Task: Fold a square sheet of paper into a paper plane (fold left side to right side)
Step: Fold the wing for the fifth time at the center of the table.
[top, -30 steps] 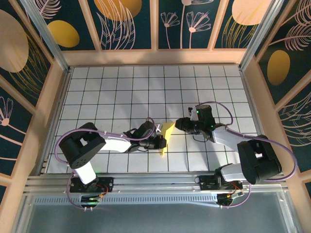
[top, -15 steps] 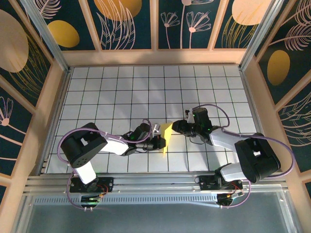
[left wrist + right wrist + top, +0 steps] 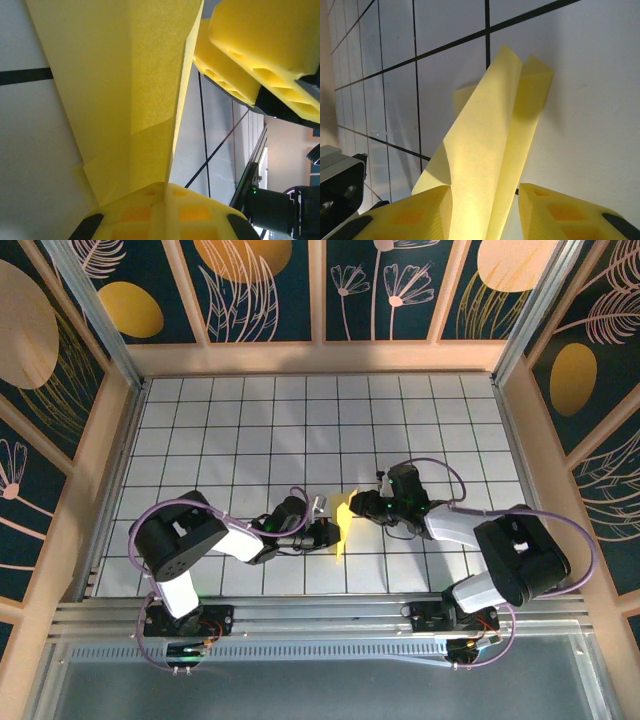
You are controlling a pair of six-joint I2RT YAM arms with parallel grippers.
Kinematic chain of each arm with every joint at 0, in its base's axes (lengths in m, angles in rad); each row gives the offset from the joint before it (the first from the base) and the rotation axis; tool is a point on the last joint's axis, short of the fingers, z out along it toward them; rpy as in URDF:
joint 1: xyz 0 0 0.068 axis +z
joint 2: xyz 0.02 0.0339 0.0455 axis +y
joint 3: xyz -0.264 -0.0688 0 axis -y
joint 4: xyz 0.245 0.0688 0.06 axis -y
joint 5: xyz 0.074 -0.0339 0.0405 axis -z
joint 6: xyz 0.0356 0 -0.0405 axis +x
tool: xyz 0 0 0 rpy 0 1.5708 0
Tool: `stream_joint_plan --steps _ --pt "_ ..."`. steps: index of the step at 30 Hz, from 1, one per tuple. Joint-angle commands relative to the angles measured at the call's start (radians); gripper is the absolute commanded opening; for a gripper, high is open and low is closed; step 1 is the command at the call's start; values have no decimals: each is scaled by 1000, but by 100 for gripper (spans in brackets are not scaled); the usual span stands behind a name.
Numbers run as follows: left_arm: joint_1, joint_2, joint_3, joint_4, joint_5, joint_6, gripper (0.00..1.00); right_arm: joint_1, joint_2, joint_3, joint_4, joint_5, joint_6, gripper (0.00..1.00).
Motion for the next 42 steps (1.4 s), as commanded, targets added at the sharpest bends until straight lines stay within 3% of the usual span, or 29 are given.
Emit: stream_joint_plan --steps 1,21,42 --pt "7 19 -16 76 19 -35 0 13 15 12 19 33 20 40" --pt "11 53 -20 127 36 -71 0 38 71 57 45 36 29 40" --pt "12 50 -23 128 30 -73 0 77 129 118 -86 81 6 40"
